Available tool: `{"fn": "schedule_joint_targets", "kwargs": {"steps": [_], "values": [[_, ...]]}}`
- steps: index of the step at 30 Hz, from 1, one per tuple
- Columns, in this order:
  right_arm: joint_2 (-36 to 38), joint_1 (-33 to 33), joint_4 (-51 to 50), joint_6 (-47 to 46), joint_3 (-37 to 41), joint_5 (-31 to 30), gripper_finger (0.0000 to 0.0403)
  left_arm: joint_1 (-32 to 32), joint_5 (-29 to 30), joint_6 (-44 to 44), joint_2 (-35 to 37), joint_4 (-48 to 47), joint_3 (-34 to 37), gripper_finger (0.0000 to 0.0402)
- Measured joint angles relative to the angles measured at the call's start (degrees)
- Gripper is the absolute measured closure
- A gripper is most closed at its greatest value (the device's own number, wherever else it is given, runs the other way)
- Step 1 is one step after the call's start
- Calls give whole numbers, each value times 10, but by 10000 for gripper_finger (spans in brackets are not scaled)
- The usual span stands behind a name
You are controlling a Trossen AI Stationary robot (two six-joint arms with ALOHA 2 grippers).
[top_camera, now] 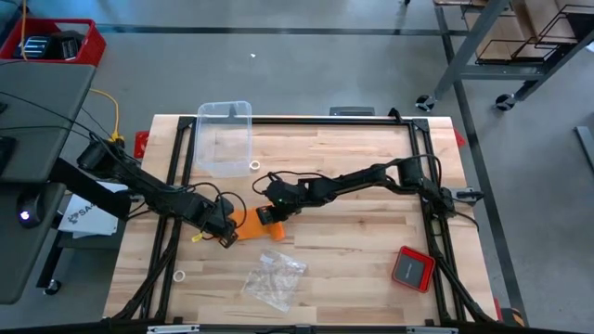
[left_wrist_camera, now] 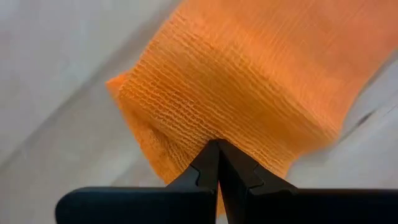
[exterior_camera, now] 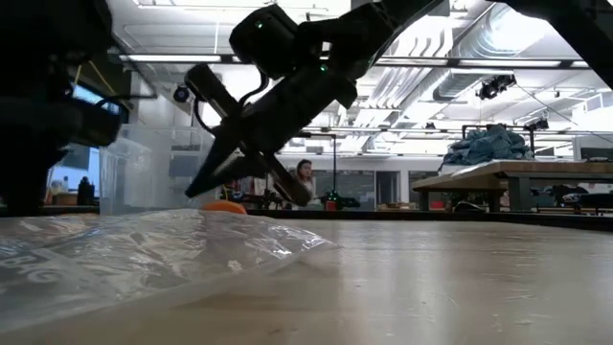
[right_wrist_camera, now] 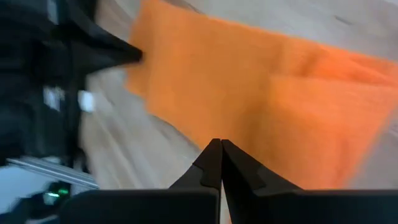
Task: Roll bandage
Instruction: Roll the orange bandage
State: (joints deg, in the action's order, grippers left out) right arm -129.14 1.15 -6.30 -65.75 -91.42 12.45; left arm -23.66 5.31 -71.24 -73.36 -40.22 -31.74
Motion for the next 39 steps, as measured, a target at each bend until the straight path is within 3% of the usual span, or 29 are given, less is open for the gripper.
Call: {"fn": "schedule_joint_targets", "kwargs": {"steps": [10, 17, 24, 28, 31, 36, 39], "values": [[-2, 6, 40, -4, -1, -6, 403, 20, 41, 93, 2, 0, -69, 401], [-6, 8, 11, 184, -63, -29, 403, 20, 119, 189, 18, -6, -152, 401], [-33, 5, -34, 373, -129, -12, 403, 14, 192, 228, 134, 27, -228, 401], [-78, 3, -86, 446, -216, 36, 403, 9, 222, 256, 206, 67, -232, 401], [-131, 8, -154, 475, -285, 35, 403, 12, 285, 252, 246, 108, -242, 401], [-185, 9, -277, 508, -391, 15, 403, 11, 314, 254, 258, 108, -236, 401], [-193, 6, -323, 524, -409, 5, 403, 12, 325, 268, 261, 130, -240, 401]]}}
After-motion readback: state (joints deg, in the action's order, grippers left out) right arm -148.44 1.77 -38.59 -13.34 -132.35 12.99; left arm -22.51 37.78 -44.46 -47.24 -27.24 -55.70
